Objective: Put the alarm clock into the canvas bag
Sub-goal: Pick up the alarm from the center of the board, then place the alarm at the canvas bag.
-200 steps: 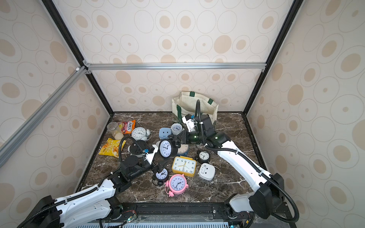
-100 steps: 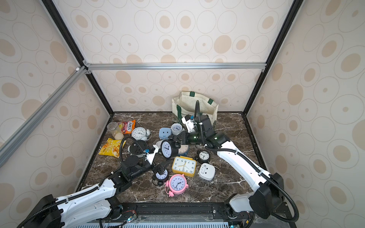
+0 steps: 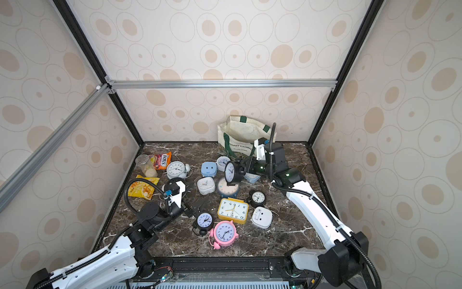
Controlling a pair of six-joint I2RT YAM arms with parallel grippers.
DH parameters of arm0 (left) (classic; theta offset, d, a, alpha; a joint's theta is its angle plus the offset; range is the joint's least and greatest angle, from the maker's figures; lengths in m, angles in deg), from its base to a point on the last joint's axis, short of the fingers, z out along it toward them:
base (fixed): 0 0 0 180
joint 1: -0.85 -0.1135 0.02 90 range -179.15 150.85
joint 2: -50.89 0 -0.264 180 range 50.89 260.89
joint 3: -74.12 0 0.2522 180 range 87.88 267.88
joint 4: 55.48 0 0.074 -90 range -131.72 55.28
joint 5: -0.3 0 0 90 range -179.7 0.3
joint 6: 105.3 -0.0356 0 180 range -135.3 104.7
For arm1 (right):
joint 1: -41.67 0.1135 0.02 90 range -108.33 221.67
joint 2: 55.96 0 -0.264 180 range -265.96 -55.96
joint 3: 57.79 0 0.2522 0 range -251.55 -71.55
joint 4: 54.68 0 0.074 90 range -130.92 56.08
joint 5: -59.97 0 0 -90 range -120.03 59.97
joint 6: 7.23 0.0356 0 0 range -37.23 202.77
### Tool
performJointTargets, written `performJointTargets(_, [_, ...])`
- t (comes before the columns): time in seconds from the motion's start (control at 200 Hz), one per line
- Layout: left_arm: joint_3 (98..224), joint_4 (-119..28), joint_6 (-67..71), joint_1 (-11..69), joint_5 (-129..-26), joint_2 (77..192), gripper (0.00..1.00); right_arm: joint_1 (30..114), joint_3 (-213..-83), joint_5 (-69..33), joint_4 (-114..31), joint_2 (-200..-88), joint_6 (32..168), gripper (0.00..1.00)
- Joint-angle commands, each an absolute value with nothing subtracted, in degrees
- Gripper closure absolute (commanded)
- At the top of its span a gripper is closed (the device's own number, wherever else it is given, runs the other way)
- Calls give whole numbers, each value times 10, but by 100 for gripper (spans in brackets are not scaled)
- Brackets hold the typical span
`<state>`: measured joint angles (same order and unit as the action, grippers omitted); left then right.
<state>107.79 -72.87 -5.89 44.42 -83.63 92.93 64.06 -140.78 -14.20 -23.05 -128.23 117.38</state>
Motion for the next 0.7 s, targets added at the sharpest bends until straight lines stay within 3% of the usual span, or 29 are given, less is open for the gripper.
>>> performJointTargets(0.0, [1080, -734, -71, 449, -844, 932, 2, 642, -1437, -248, -288, -1263, 1163, 100])
performJointTargets(0.315, [1092, -735, -55, 450, -800, 955, 2, 642, -1607, -414, -377, -1408, 1077, 100])
performJointTargets(0.605, [1092, -731, -46, 454, -793, 936, 2, 700, -1707, -580, -494, -1579, 869, 100])
performJointTargets(0.695, [1092, -733, -43, 457, -784, 935, 2, 702, -1758, -583, -492, -1637, 834, 100])
